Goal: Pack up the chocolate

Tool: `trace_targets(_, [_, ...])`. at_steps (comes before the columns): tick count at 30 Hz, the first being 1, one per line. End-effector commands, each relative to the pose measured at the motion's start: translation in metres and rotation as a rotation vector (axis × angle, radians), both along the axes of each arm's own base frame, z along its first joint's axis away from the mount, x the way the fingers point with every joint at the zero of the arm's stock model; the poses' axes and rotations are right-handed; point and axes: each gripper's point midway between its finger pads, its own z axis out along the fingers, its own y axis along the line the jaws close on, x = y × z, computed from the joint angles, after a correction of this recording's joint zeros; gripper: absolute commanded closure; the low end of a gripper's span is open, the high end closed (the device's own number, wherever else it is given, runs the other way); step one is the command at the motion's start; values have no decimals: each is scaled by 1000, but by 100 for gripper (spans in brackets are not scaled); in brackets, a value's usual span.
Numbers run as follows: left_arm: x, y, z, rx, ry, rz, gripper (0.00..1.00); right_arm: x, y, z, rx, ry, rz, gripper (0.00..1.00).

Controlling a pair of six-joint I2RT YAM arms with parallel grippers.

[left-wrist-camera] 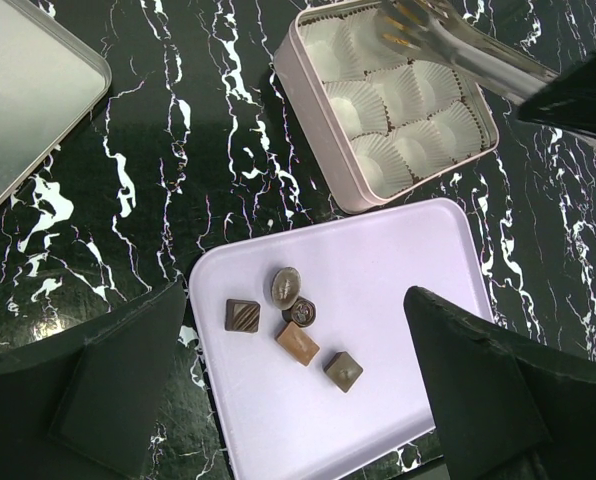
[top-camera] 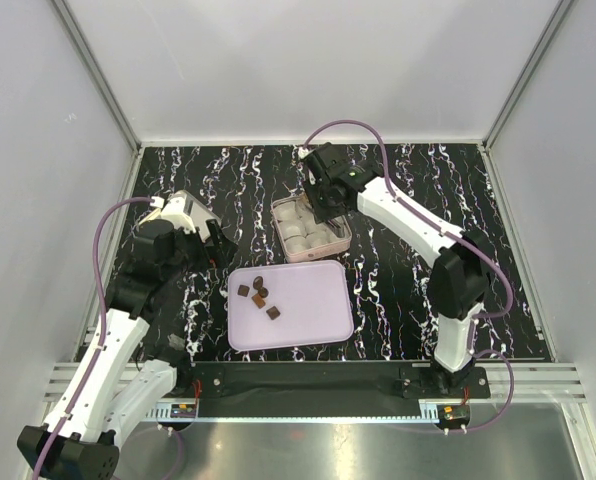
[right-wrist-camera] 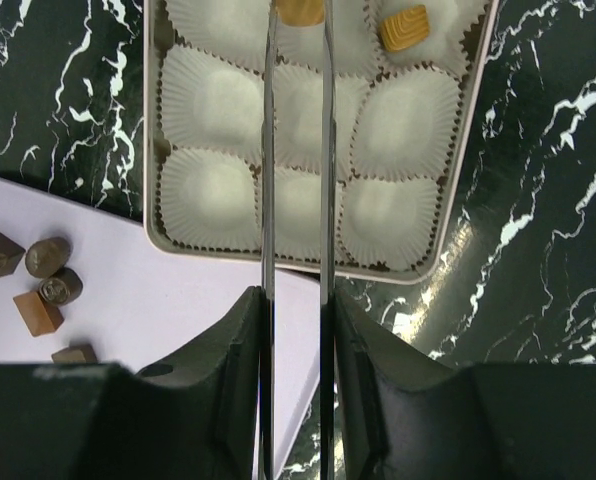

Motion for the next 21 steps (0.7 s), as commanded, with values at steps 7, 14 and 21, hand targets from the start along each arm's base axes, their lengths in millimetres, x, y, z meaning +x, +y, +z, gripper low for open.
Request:
trace_targets(7, [8, -5, 23, -27, -76, -18, 1, 30, 5, 3, 35, -62, -14, 63])
trace_targets(14, [8, -4, 23, -26, -76, -15, 1, 29, 3, -3, 35, -52, -15, 59])
trace_targets(21, [8, -4, 23, -24, -75, -11, 1, 28, 3, 4, 42, -59, -12, 54])
